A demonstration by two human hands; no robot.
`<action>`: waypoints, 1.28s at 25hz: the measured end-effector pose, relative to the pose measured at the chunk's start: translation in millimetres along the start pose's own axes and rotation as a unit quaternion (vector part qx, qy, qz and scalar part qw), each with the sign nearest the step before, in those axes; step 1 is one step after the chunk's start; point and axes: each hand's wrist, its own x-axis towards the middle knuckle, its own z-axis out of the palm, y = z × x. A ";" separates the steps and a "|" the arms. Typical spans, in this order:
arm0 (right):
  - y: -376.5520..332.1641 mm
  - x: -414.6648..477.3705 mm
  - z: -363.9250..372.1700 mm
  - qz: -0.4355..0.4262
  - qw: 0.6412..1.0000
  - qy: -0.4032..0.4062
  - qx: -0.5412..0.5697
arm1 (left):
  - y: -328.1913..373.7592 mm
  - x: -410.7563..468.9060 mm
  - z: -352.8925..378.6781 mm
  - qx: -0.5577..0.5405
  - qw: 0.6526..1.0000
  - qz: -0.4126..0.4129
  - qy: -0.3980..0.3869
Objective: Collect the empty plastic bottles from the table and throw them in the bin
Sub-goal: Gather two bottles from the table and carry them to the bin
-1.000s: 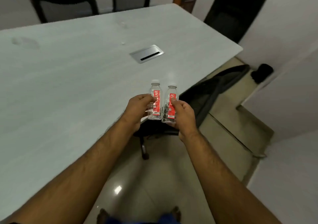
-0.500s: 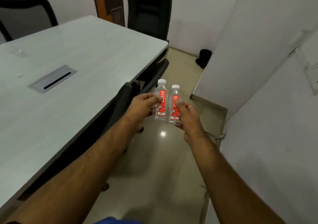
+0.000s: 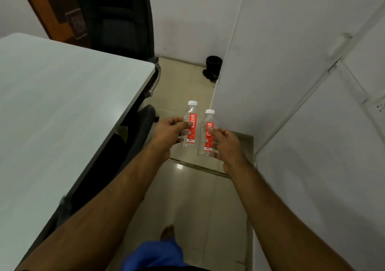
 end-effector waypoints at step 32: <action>-327.1 1041.9 211.1 0.052 0.997 0.058 0.027 | 244.3 1090.2 55.1 0.056 0.993 -0.090 0.054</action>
